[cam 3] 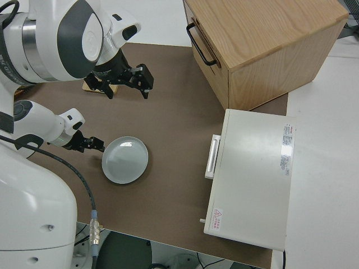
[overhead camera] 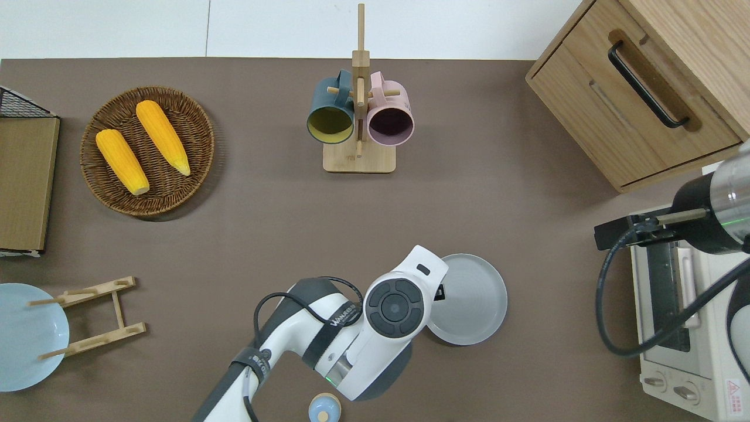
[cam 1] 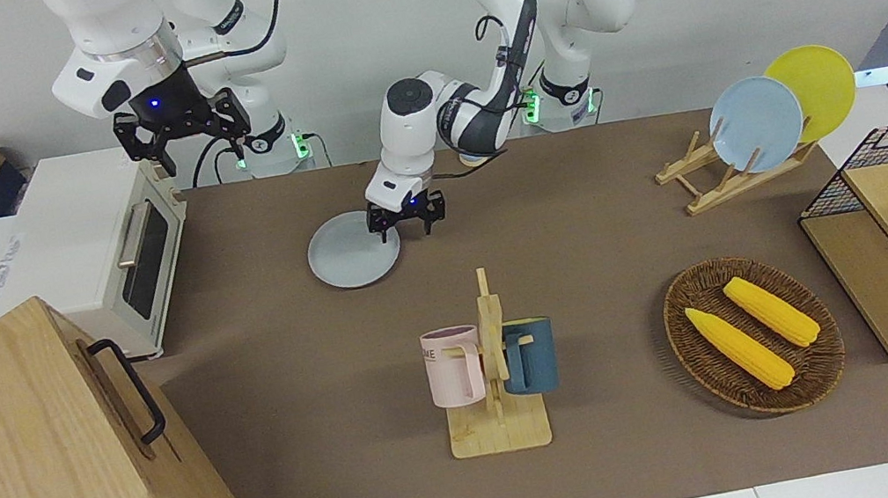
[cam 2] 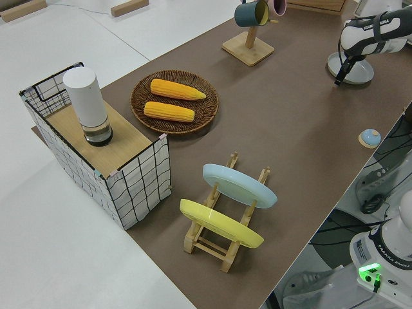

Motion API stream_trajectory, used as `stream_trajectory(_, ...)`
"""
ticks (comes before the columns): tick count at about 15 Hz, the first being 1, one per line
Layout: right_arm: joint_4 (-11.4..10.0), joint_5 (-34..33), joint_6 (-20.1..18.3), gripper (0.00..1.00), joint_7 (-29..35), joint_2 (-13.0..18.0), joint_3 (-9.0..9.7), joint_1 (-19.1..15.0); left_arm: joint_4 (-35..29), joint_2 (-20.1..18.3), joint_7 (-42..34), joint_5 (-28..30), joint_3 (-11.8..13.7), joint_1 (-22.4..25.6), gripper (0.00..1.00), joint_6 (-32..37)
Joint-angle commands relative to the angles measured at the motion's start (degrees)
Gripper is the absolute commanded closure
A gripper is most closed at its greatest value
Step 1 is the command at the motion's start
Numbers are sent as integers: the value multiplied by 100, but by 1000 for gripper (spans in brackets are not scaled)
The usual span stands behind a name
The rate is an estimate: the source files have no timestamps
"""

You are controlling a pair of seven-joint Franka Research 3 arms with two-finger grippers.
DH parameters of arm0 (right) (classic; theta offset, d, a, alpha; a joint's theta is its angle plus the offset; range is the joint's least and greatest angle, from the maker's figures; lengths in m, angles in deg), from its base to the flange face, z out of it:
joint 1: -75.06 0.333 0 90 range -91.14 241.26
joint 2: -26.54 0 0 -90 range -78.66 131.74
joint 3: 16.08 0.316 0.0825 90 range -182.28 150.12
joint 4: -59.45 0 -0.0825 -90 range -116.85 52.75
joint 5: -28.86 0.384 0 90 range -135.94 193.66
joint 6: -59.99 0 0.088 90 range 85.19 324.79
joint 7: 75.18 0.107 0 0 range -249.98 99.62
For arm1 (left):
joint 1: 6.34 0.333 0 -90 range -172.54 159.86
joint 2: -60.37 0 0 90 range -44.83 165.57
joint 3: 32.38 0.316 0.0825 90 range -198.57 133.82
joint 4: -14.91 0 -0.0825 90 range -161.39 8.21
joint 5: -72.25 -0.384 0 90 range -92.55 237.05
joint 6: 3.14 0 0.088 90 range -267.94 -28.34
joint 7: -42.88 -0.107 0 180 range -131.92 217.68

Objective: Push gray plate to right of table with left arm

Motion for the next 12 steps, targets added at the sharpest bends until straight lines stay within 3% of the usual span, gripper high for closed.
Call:
stream_trajectory(1, -3, 46, -69, 17, -15, 43, 32, -64, -52, -446, -698, 21, 4, 488, 15, 828)
stream_trajectory(8, 5, 46, -69, 17, -15, 43, 32, -64, -43, -991, -2113, 30, 4, 1604, 13, 1963)
stream_trajectory(12, 6, 46, -69, 17, -15, 43, 32, -64, 18, -1491, -2823, -23, 4, 2429, 9, 2648)
